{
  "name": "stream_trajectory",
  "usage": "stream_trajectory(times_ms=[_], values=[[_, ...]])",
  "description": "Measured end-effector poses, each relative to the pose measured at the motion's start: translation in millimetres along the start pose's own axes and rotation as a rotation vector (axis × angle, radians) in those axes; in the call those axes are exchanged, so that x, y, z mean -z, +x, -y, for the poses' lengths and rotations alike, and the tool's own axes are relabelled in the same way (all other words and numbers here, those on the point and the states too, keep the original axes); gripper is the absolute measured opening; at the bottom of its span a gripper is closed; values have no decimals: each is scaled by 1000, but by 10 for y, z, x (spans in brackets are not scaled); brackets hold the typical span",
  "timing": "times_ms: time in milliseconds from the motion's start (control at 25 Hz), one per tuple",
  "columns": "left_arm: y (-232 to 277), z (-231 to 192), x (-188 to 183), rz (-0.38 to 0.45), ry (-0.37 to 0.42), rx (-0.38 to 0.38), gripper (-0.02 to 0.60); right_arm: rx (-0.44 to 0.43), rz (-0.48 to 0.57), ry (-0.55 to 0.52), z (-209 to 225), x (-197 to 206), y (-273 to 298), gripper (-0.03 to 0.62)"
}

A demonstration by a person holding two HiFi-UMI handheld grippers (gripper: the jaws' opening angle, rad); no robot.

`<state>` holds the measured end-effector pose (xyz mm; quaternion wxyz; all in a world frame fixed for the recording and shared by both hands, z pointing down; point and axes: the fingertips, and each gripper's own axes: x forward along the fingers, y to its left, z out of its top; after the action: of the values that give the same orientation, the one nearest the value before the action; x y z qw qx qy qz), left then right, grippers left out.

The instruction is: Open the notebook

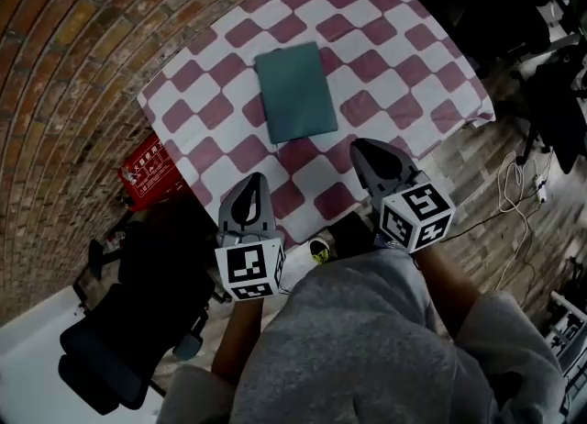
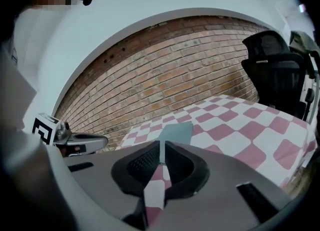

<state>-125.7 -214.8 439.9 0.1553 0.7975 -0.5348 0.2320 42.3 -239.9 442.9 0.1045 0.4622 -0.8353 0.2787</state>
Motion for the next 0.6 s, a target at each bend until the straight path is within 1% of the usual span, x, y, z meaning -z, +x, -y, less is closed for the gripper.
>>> stream_trajectory(times_ms=[240, 320, 400, 520, 600], values=[[400, -71, 49, -55, -19, 9, 11, -29, -83, 91, 192, 124, 355, 35], [517, -111, 82, -74, -26, 9, 11, -37, -116, 125, 239, 202, 461, 53], [639, -160, 135, -97, -32, 5, 11, -54, -155, 147, 268, 295, 572, 98], [816, -207, 218, -131, -35, 8, 11, -57, -217, 161, 334, 455, 716, 106], [925, -227, 269, -150, -34, 15, 11, -51, -254, 192, 381, 545, 791, 110]])
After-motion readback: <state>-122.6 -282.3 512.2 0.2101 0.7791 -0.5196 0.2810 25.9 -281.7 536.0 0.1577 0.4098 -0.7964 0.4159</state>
